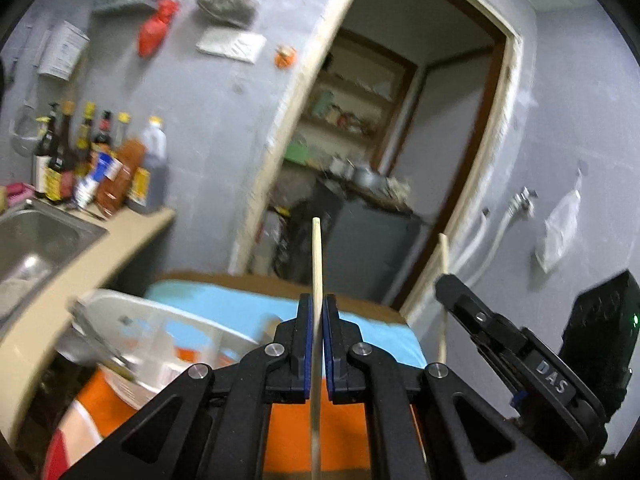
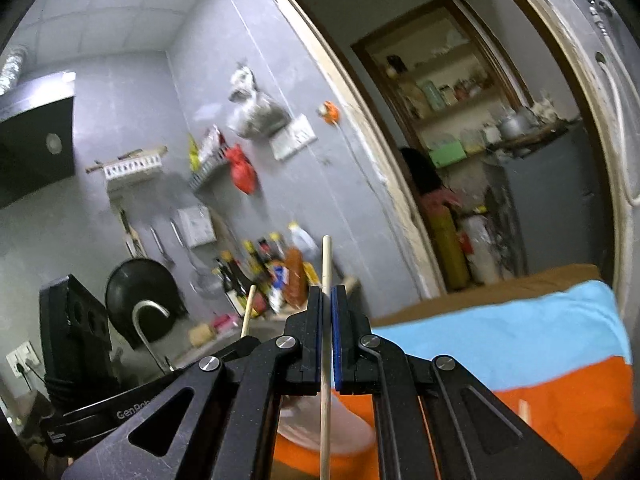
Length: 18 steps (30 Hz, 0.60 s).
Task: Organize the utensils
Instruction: 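Lift both chopsticks up and hold them above the white caddy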
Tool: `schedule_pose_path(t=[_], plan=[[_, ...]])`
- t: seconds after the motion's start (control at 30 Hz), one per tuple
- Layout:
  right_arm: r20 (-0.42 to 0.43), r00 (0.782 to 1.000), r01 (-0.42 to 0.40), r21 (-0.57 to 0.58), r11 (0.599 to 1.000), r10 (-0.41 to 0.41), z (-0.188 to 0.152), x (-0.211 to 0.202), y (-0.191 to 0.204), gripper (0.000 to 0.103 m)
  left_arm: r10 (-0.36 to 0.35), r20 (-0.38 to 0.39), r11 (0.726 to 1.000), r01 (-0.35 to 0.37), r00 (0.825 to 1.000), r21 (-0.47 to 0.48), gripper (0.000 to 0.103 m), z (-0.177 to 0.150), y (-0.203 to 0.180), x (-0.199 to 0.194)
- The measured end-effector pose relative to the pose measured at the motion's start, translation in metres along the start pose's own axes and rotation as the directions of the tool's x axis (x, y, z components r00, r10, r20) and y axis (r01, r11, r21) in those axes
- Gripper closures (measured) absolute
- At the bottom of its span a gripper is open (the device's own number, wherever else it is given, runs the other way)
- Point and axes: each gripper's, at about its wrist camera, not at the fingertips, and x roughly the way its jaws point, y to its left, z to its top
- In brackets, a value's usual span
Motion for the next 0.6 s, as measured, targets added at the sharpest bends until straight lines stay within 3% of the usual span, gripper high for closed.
schedule_pose_path(t=[0.3,0.6], plan=[[0.093,0.993,-0.068,0.017,0.998,0.066,-0.002,0.036,0.053,0.099,0.049,0.119,0.989,-0.032,0.992,-0.143,0.098,0.045,0.073,-0.018],[0.252,0.967,0.016,0.058,0.998,-0.030,-0.008,0.063,0.065,0.099,0.164,0.200,0.968,-0.119,0.966,-0.222,0.098,0.060,0.113,-0.001]])
